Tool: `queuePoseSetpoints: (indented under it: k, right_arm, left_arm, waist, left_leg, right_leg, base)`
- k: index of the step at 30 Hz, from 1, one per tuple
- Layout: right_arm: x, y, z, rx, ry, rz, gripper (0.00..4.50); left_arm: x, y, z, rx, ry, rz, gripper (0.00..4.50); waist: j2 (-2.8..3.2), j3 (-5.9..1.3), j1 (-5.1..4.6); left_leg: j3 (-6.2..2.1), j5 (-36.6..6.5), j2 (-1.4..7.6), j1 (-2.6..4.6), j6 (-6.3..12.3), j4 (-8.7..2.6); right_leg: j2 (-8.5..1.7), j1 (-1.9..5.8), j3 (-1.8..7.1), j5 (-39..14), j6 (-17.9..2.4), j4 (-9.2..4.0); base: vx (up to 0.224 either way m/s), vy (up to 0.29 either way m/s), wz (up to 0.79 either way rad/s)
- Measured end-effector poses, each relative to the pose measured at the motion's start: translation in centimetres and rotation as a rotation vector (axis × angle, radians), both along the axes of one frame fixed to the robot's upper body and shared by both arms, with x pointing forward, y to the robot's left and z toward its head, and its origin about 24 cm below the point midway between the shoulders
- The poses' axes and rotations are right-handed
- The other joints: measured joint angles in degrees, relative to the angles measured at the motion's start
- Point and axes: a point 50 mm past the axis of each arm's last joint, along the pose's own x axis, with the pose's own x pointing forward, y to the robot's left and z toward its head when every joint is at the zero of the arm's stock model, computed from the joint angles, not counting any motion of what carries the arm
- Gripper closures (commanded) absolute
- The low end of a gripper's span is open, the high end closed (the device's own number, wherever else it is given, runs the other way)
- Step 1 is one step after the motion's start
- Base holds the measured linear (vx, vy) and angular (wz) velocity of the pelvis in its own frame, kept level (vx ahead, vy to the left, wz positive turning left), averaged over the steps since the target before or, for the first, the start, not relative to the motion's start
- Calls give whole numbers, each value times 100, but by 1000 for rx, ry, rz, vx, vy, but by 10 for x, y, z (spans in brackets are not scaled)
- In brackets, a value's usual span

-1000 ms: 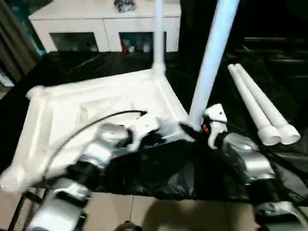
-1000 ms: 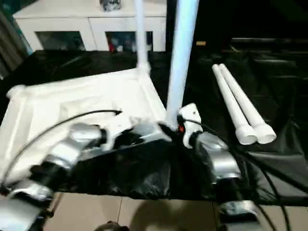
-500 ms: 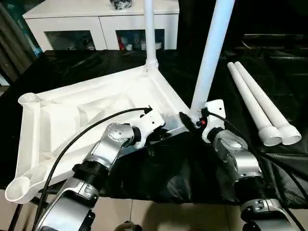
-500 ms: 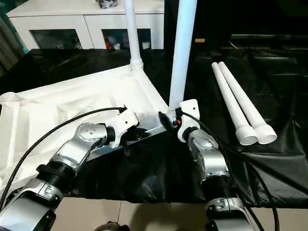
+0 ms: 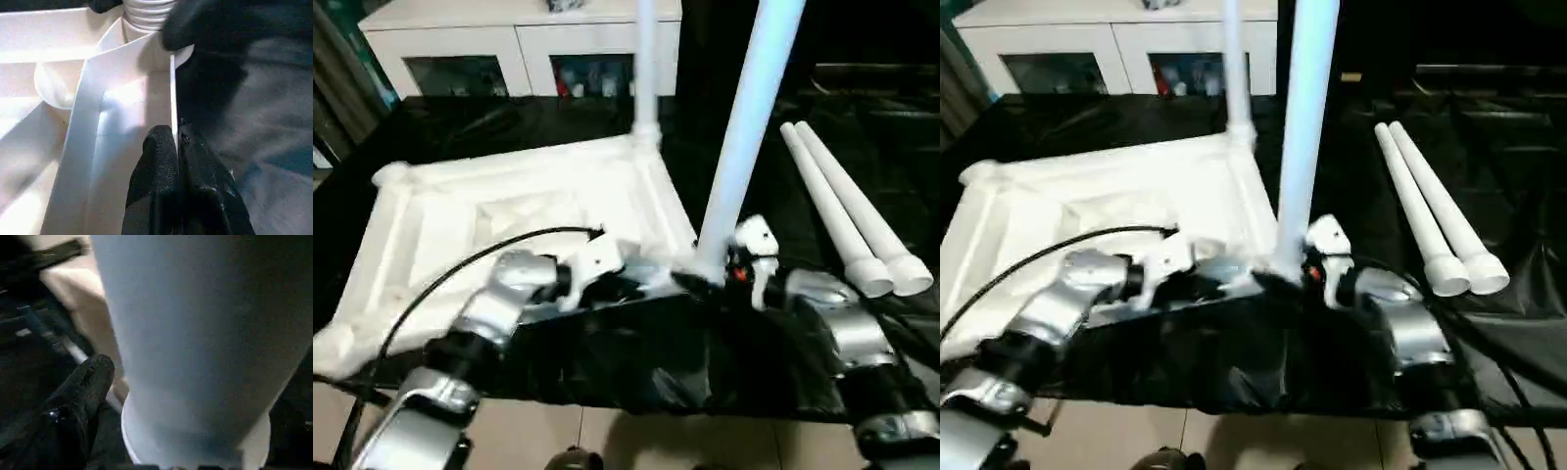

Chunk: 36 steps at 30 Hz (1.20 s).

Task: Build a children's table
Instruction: Rotate leg to tighten

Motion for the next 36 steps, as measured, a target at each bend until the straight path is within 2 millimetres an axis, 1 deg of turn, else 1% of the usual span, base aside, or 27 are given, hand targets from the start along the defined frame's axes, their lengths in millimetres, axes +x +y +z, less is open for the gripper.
queuePoseSetpoints:
  k: [3, 4, 7, 10, 14, 18, 20, 22, 24, 27, 28, 30, 32, 33, 34, 35, 36]
  right_arm:
    - [-4, -5, 2, -24, 23, 79, 79]
    - [-6, -6, 3, -34, 28, 105, 99]
    - [-9, -8, 4, -47, 43, 164, 117]
    - [-11, -8, 5, -60, 52, 205, 149]
    - [-13, -8, 5, -68, 61, 244, 166]
    - [-13, -7, 4, -63, 60, 233, 170]
    - [-6, -1, -2, -18, 47, 84, 170]
    - [3, 1, -4, 5, 30, -73, 171]
    - [7, 1, -6, 6, 21, -157, 171]
    - [17, 6, -10, 6, -3, -350, 171]
    - [21, 11, -11, 8, -7, -426, 171]
    - [25, 16, -13, 15, -9, -525, 171]
    - [29, 19, -13, 19, -13, -608, 171]
    - [30, 20, -13, 18, -24, -628, 136]
    - [31, 20, -13, 21, -30, -644, 115]
    - [31, 20, -12, 27, -31, -648, 101]
    - [31, 21, -12, 35, -28, -648, 99]
  left_arm:
    - [-3, 3, 0, 10, 10, -41, 450]
    - [-4, 3, 0, 11, 15, -53, 450]
    - [-6, 6, 0, 21, 18, -84, 450]
    - [-7, 8, 1, 29, 22, -105, 450]
    - [-8, 9, 1, 32, 30, -125, 450]
    - [-8, 10, 0, 32, 36, -116, 450]
    - [-2, 10, -2, 29, 26, -31, 450]
    - [6, 3, -1, 33, 12, 32, 450]
    - [7, -4, -3, 21, 7, 67, 450]
    - [13, -19, -6, 10, -3, 157, 450]
    - [15, -22, -7, 5, -3, 197, 450]
    - [16, -29, -8, 3, -10, 237, 450]
    - [17, -35, -9, -4, -12, 267, 450]
    - [17, -38, -9, -8, -15, 273, 450]
    - [16, -40, -9, -12, -18, 274, 450]
    - [16, -40, -8, -12, -20, 273, 450]
    - [17, -40, -8, -13, -23, 274, 450]
  waist:
    - [-4, 0, 10]
    - [-5, 1, 19]
    - [-6, 1, 52]
    - [-6, 1, 88]
    - [-10, -2, 110]
    - [-11, -2, 112]
    - [-33, -15, 86]
    - [-31, -16, 58]
    - [-36, -18, 43]
    - [-40, -23, -7]
    - [-40, -23, -32]
    - [-39, -23, -44]
    - [-37, -23, -46]
    - [-37, -23, -42]
    - [-38, -22, -37]
    - [-39, -22, -38]
    - [-40, -21, -41]
  left_leg:
    - [0, 0, 0, 1, 0, 8]
    - [0, 0, 0, 1, 0, 8]
    - [0, 0, 3, 1, 0, 15]
    - [0, 0, 5, 1, -1, 27]
    - [0, 0, 6, 2, -1, 37]
    - [0, 0, 7, 3, -1, 44]
    - [0, 2, 11, 15, -3, 46]
    - [1, -2, 10, 20, -25, 49]
    - [2, -2, 10, 33, -25, 50]
    - [4, -3, 7, 75, -27, 48]
    - [8, -3, 6, 92, -27, 43]
    - [9, -4, 6, 112, -28, 37]
    - [9, -4, 6, 116, -29, 35]
    - [9, -4, 5, 113, -29, 33]
    - [9, -4, 4, 110, -29, 30]
    - [10, -4, 4, 107, -29, 26]
    - [11, -5, 4, 105, -29, 23]
  right_leg:
    - [0, 1, 1, 0, 0, 7]
    - [0, 1, 1, 0, 0, 10]
    - [0, -3, 1, -1, 0, 22]
    - [0, -5, 2, -2, 1, 35]
    - [0, -5, 3, -1, 1, 43]
    - [0, -5, 4, -1, 1, 50]
    - [0, -2, 4, -1, 1, 65]
    - [0, 1, 6, 6, -10, 66]
    - [0, 17, 8, 7, -11, 58]
    - [-1, 56, 14, 7, -11, 48]
    - [-1, 69, 18, 4, -7, 45]
    - [-2, 87, 20, -10, 19, 41]
    - [-1, 91, 20, -12, 22, 39]
    - [-2, 89, 21, -13, 23, 37]
    - [-1, 89, 21, -14, 24, 35]
    - [-1, 87, 21, -13, 23, 33]
    - [-1, 84, 21, -6, 11, 32]
  base:
    - [0, 0, 0]
    - [0, 0, 0]
    - [0, 0, 0]
    - [0, 0, 0]
    - [0, 0, 0]
    - [0, 0, 0]
    - [0, 0, 0]
    - [0, 0, 0]
    - [0, 0, 0]
    - [0, 0, 0]
    - [0, 0, 0]
    - [0, 0, 0]
    - [0, 0, 0]
    - [0, 0, 0]
    - [0, 0, 0]
    - [0, 0, 0]
    - [0, 0, 0]
